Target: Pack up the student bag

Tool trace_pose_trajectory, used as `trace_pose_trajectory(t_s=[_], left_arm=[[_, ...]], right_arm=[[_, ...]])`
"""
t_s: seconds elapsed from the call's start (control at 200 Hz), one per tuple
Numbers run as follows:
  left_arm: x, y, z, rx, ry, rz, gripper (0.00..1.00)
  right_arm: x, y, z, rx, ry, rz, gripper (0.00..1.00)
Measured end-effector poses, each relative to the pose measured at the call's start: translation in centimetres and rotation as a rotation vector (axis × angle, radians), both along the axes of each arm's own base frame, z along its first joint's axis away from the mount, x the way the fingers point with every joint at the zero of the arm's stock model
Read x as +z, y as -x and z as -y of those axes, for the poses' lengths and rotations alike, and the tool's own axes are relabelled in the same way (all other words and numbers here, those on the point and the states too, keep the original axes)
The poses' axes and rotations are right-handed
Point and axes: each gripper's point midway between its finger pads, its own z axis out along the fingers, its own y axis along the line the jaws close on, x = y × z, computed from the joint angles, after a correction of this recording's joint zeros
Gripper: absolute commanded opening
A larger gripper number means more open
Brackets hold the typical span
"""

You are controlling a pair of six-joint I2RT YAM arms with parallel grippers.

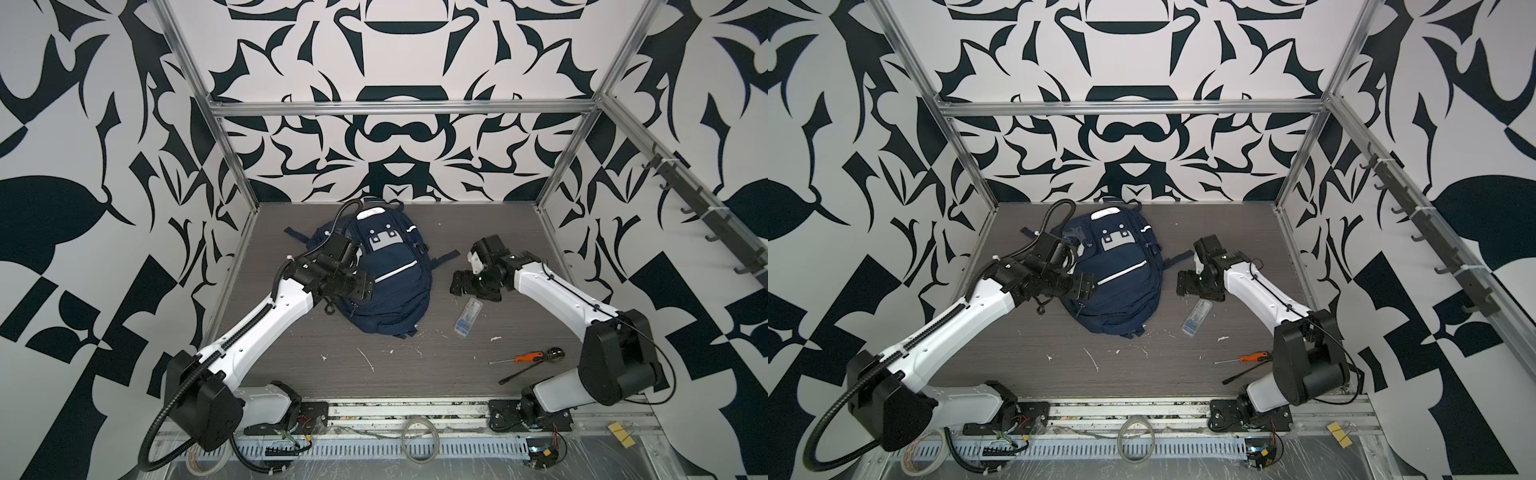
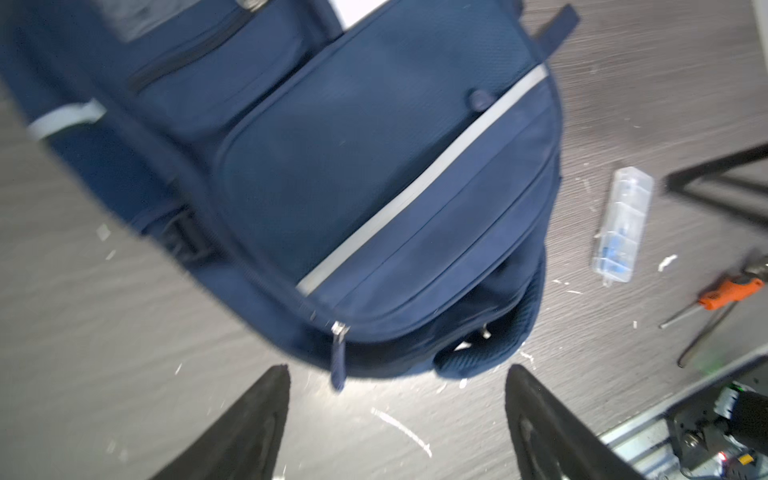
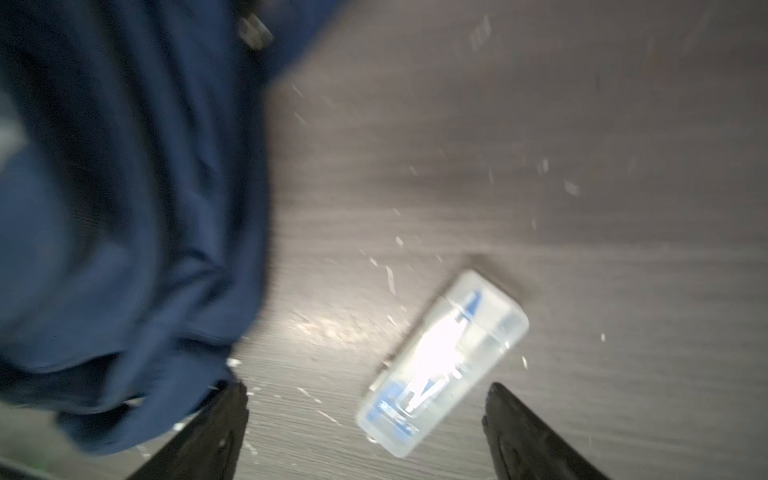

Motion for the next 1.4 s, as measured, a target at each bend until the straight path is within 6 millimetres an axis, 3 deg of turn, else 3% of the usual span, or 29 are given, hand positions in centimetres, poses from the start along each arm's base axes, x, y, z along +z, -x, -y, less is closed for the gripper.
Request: trace_pose_trajectory(t_s=[0.09, 0.19, 0.36, 0.49, 0.625, 1.095, 1.4], left_arm=[[-1.2, -0.4, 1.5, -0.037, 0.009, -0.024, 0.89], [-2.2, -0.5, 3.8, -0.088, 0.012, -0.048, 0.91], [-1.6, -0.7, 8.4, -0.18, 0.053, -0.024, 0.95], [-1.3, -0.4, 10.2, -0.213, 0.076, -0.013, 0.99], [-1.3, -0.4, 10.4, -0.217, 0.076, -0.01, 0.99], [-1.3, -0.4, 10.4, -0.208, 0.079, -0.011, 0.99], [-1.3, -0.5, 10.3, -0.194, 0.082, -0.016, 0.99]], right_arm=[[-1.6, 1.8, 1.2, -0.02, 0.046, -0.055, 0.94], [-2.2, 2.8, 2.0, -0.036, 0.08, -0.069, 0.94], [-3.1, 4.0, 3.3, -0.066, 0.118, -0.085, 0.94], [-4.5, 3.8, 3.4, -0.074, 0.136, -0.117, 0.94], [-6.3, 3.4, 3.1, -0.079, 0.138, -0.152, 0.93], [-7.5, 2.7, 3.0, -0.083, 0.144, -0.154, 0.82], [-7.5, 2.6, 3.0, -0.083, 0.142, -0.151, 0.91]])
